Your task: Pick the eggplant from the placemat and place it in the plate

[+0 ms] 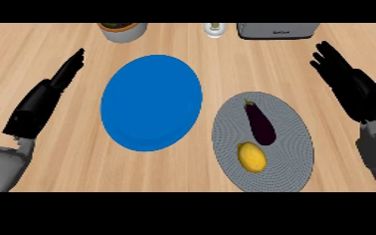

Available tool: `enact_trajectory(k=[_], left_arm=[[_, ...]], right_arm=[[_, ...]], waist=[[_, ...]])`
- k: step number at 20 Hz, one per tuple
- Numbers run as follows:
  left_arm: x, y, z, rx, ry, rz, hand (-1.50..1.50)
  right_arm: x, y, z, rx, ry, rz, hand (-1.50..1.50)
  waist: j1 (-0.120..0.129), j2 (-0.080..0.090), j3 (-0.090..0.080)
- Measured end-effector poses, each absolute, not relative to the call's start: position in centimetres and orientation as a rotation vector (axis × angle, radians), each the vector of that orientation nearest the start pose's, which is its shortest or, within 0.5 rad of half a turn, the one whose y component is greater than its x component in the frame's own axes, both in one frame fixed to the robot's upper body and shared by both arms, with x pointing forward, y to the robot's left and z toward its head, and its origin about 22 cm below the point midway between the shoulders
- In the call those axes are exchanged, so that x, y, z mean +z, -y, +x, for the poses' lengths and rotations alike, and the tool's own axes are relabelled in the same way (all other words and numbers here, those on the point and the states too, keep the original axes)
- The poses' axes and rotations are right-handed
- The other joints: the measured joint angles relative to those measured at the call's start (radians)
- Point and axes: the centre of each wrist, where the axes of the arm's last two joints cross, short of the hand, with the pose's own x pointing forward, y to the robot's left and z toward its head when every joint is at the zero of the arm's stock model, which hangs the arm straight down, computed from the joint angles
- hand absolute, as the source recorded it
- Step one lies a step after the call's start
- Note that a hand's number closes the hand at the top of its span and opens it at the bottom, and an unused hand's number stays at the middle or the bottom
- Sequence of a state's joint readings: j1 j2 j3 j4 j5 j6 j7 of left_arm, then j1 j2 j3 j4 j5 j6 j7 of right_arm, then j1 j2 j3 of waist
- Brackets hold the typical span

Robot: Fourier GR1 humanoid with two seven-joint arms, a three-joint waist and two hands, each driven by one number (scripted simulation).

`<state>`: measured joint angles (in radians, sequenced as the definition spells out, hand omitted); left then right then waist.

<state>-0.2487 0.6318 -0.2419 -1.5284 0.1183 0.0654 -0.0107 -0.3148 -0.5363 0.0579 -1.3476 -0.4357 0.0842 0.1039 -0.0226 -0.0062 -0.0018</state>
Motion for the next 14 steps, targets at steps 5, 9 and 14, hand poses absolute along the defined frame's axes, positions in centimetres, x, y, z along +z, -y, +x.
enact_trajectory(k=[5,9,14], left_arm=[[9.3,-28.1,29.7,-0.489,1.741,0.221,0.0],[9.4,-27.0,30.0,-0.416,1.761,0.158,0.0],[9.3,-27.0,30.2,-0.31,1.754,0.131,0.0]], right_arm=[[7.4,24.4,32.2,0.44,1.569,0.228,1.5],[9.2,21.8,32.6,0.869,1.554,0.034,1.5],[2.2,16.3,29.4,0.894,1.54,-0.099,-1.5]], waist=[[0.052,0.009,0.001],[0.095,-0.001,-0.015],[0.067,0.008,-0.003]])
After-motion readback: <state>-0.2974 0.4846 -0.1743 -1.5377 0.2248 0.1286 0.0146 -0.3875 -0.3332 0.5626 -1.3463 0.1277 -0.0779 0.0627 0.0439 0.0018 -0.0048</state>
